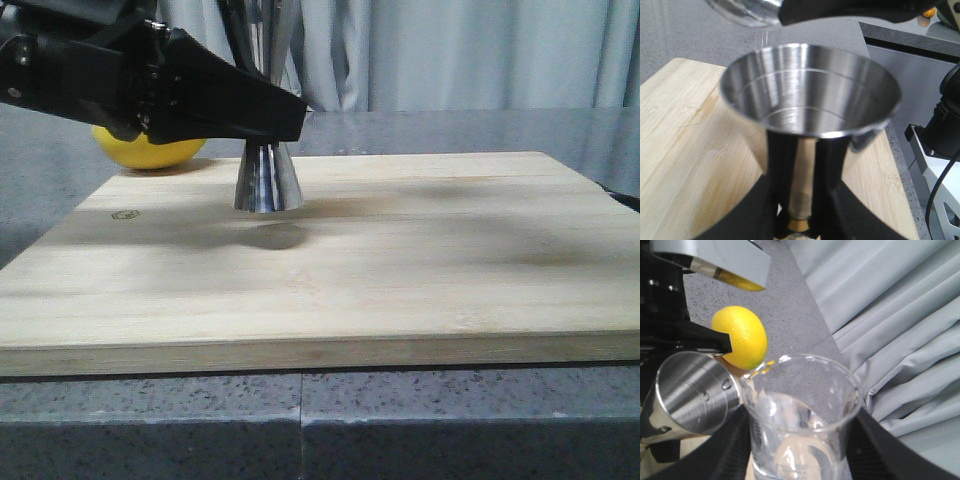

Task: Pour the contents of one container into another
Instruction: 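Position the beaker spout above the jigger's upper cup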

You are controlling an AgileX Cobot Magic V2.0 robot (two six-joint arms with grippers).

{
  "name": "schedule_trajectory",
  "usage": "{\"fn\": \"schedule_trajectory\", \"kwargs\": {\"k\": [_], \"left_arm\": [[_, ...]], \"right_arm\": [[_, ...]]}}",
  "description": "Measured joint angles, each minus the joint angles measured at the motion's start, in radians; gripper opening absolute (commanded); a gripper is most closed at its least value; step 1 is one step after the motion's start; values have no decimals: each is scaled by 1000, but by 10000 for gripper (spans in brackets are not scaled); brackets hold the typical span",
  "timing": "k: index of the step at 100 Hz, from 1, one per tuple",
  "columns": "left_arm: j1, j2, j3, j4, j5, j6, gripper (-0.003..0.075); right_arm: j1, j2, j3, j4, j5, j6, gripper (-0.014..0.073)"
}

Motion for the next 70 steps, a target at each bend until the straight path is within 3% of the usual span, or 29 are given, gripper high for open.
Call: {"fn": "schedule_trajectory", "kwargs": {"k": [70], "left_arm": [[0,0,-1,17,0,-1,-2]], "right_arm": [[0,0,0,-47,23,0,142]]}}
